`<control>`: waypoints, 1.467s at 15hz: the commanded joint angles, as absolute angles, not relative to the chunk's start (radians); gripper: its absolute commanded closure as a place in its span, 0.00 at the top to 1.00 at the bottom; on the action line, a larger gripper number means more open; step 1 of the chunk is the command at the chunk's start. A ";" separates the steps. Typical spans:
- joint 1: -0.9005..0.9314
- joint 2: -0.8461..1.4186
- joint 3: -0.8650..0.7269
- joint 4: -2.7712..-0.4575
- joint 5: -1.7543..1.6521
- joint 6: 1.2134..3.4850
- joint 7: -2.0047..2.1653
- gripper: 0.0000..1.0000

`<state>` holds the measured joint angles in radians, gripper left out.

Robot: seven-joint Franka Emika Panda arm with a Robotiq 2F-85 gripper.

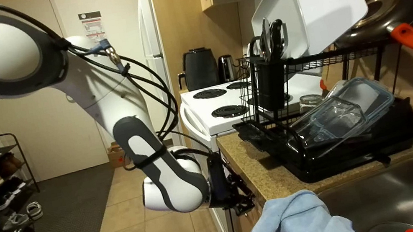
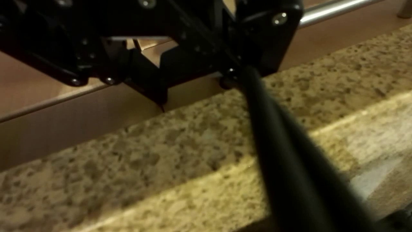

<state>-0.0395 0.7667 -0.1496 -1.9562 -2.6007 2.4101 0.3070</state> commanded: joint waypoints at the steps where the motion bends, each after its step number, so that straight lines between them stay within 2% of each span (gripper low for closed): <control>1: -0.040 0.767 -0.150 -1.956 -2.601 2.410 0.307 0.35; 2: -0.094 0.761 -0.083 -1.973 -2.571 2.378 0.252 0.36; 12: 0.019 0.745 0.042 -2.223 -2.319 2.015 0.188 0.98; 15: 0.060 0.748 0.088 -2.251 -2.293 1.924 0.182 1.00; 16: 0.017 0.790 0.068 -2.186 -2.316 1.971 0.190 1.00; 22: 0.017 0.794 0.072 -2.181 -2.313 1.966 0.190 1.00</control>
